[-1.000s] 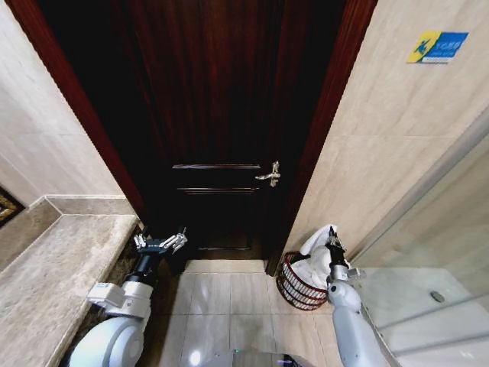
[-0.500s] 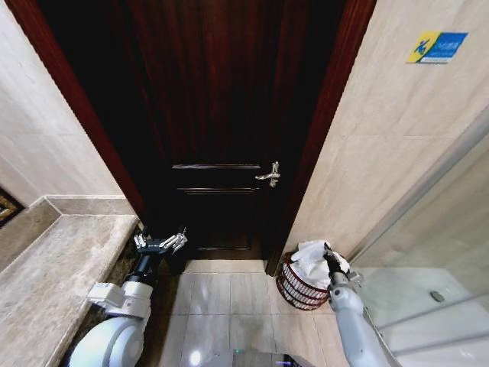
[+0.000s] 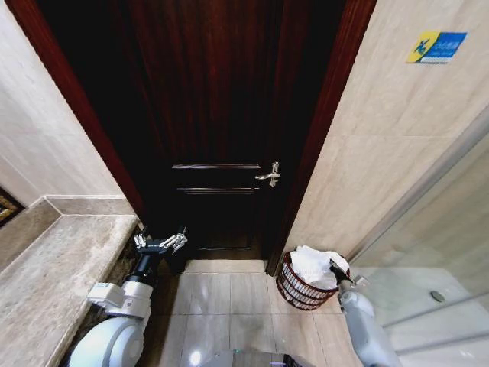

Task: Discard the used towel into the hamper.

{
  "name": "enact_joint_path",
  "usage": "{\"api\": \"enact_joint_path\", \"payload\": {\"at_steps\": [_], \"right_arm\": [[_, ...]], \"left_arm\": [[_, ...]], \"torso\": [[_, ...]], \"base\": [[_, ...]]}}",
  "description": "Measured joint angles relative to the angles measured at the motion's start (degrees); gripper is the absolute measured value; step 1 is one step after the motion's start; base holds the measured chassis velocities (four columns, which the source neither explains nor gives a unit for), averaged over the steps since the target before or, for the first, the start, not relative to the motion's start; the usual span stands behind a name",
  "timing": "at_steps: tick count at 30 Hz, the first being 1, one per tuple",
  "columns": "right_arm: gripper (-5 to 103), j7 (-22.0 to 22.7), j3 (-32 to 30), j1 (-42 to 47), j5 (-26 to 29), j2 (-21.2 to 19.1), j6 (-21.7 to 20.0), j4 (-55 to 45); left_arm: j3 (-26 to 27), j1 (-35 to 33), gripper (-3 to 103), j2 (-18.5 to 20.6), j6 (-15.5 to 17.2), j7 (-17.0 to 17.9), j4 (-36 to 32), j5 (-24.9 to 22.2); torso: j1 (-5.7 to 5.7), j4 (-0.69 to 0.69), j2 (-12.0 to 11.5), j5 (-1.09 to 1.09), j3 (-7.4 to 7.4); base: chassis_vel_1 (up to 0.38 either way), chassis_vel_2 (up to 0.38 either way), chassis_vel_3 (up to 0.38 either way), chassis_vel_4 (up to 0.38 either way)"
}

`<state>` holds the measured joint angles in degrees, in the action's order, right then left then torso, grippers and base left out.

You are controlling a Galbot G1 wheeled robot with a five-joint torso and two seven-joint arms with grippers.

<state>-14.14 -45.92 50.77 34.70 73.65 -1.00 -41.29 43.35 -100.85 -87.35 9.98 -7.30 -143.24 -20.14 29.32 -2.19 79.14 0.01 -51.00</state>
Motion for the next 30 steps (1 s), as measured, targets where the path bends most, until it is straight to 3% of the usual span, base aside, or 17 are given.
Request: {"api": "enact_joint_path", "payload": {"at_steps": [7,9,19,24,30], "right_arm": [[2,-0.7,-1.0,-4.8,0.5,-1.2,-2.2,7.1],[2,-0.7,-2.0,-5.6,-0.1,-1.8,-2.6,9.9],[2,-2.6,-2.6,-10.5,-7.8,-1.7,-0.5,19.7],[2,-2.4,-3.1,-13.6,-15.0,-0.9,0.6,26.2],[2,-1.3,-2.9,-15.1,-17.6,0.0,0.0,27.0]], "left_arm": [[0.0,0.0,100,0.0,0.0,0.0,0.0,0.0],[0.0,0.0,100,0.0,0.0,0.0,0.0,0.0],[0.0,0.0,100,0.0,0.0,0.0,0.0,0.0],[0.0,0.0,100,0.0,0.0,0.0,0.0,0.0],[0.0,0.0,100,0.0,0.0,0.0,0.0,0.0]], "torso": [[0.0,-0.04,0.0,0.01,0.0],[0.0,0.03,0.0,-0.04,0.0],[0.0,0.0,0.0,-0.02,0.0],[0.0,-0.01,0.0,-0.01,0.0],[-0.01,-0.01,0.0,-0.01,0.01]], "base": [[0.0,0.0,0.0,0.0],[0.0,0.0,0.0,0.0],[0.0,0.0,0.0,0.0],[0.0,0.0,0.0,0.0],[0.0,0.0,0.0,0.0]]}}
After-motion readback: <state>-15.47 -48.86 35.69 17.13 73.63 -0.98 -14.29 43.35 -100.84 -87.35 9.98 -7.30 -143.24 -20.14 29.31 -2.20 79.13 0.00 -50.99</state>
